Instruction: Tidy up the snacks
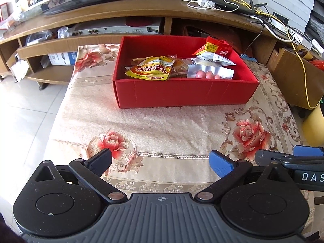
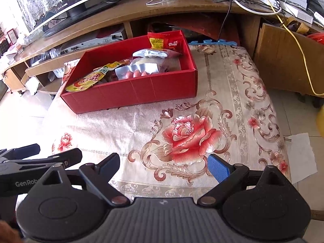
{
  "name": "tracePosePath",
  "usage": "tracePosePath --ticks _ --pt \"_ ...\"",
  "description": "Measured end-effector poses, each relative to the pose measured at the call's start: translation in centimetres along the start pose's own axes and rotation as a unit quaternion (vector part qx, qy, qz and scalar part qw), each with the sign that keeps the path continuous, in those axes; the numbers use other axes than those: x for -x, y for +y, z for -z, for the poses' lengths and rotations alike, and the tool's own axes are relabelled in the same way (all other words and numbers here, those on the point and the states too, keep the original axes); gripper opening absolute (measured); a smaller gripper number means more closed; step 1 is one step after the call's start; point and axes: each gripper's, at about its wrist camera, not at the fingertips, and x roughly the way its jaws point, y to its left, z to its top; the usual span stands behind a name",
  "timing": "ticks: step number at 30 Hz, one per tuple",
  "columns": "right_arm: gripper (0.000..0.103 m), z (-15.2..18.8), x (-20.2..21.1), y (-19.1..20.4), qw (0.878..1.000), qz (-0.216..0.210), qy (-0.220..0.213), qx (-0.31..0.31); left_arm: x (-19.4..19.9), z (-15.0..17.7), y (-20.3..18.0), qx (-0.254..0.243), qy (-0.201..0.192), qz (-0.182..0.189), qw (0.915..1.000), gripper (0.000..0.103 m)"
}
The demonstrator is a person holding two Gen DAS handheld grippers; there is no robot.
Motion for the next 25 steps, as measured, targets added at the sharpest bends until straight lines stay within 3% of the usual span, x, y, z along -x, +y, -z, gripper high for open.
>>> tracePosePath --ticks 25 --pt "0.093 0.2 -0.53 0.34 1.0 -0.001 0.017 0.01 -0.47 0.6 -0.05 0.001 0.022 -0.018 0.9996 0.103"
